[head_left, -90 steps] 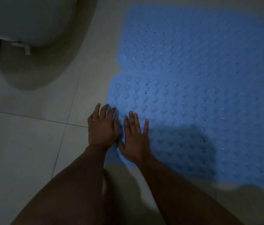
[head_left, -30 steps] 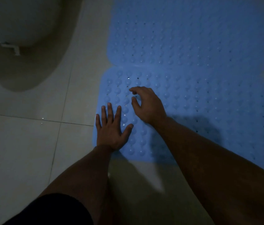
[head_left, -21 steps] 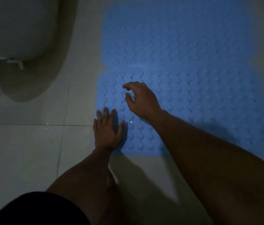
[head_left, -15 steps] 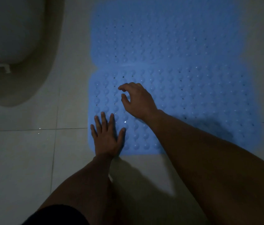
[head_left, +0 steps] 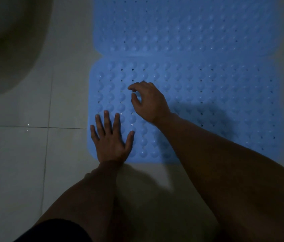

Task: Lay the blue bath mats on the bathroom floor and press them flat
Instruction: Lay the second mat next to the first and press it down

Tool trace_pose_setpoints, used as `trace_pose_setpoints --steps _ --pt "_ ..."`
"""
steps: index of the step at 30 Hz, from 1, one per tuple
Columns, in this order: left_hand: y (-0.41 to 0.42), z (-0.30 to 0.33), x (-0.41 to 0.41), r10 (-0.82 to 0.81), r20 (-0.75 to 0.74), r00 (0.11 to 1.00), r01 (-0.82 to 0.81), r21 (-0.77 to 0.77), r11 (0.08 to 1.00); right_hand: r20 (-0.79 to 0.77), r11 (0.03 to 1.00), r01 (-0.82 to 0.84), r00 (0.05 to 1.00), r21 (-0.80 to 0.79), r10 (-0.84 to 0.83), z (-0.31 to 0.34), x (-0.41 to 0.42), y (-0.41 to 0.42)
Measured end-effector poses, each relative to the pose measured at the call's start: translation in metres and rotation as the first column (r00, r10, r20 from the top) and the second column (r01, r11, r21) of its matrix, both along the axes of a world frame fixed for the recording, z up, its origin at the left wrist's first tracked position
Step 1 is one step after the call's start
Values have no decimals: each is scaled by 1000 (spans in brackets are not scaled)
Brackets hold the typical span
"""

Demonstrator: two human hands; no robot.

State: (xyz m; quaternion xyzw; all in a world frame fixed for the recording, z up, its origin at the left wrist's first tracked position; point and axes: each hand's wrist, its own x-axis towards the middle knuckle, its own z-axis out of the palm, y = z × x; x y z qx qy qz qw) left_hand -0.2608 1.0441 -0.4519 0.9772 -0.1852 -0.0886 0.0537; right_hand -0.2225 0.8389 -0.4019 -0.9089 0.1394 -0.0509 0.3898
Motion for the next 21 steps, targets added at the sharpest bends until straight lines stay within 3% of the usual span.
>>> trace_pose_setpoints --steps 6,11,13,16,21 --pt "1 1 0 3 -17 1000 -3 -7 1000 -2 999 -16 1000 -28 16 5 -10 -1" --pt "1 19 11 -21 -251 968 3 -72 997 -88 993 -63 995 -98 54 23 -26 0" --pt "4 30 25 1 -194 981 -24 -117 993 -138 987 -92 988 -131 74 23 -39 12" --pt "4 47 44 111 5 994 -108 -172 979 -159 955 -104 985 -278 61 9 -64 43" --pt "4 45 50 45 72 996 -33 -151 988 -337 889 -179 941 -422 29 -26 -103 84"
